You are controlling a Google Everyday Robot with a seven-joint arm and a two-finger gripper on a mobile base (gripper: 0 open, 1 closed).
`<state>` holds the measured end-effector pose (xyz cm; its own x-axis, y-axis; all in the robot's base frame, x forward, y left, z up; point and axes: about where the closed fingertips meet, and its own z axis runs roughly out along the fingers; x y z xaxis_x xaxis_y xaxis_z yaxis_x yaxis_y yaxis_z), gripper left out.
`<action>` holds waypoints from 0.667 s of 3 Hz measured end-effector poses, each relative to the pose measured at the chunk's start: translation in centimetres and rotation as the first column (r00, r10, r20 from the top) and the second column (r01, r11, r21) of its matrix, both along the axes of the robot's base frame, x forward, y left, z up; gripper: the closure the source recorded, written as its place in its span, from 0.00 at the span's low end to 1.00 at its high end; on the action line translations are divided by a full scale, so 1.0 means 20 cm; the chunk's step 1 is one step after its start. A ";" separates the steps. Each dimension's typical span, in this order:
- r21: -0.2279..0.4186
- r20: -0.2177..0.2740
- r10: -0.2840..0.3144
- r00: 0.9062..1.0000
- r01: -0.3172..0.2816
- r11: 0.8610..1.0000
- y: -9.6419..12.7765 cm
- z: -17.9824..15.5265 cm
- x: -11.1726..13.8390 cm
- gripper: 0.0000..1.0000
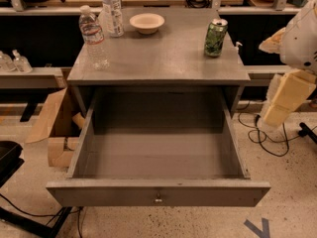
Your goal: Place water bottle into top drawer
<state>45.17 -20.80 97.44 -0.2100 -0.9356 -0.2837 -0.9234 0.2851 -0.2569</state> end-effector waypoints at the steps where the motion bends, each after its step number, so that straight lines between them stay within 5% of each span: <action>1: 0.163 0.048 0.006 0.999 -0.014 0.987 0.05 -0.09 0.12 0.00; 2: 0.367 0.162 -0.001 0.987 -0.060 0.928 0.16 -0.10 0.31 0.00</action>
Offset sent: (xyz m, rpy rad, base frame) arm 0.1239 0.0509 0.0105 0.7121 -0.4049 0.0296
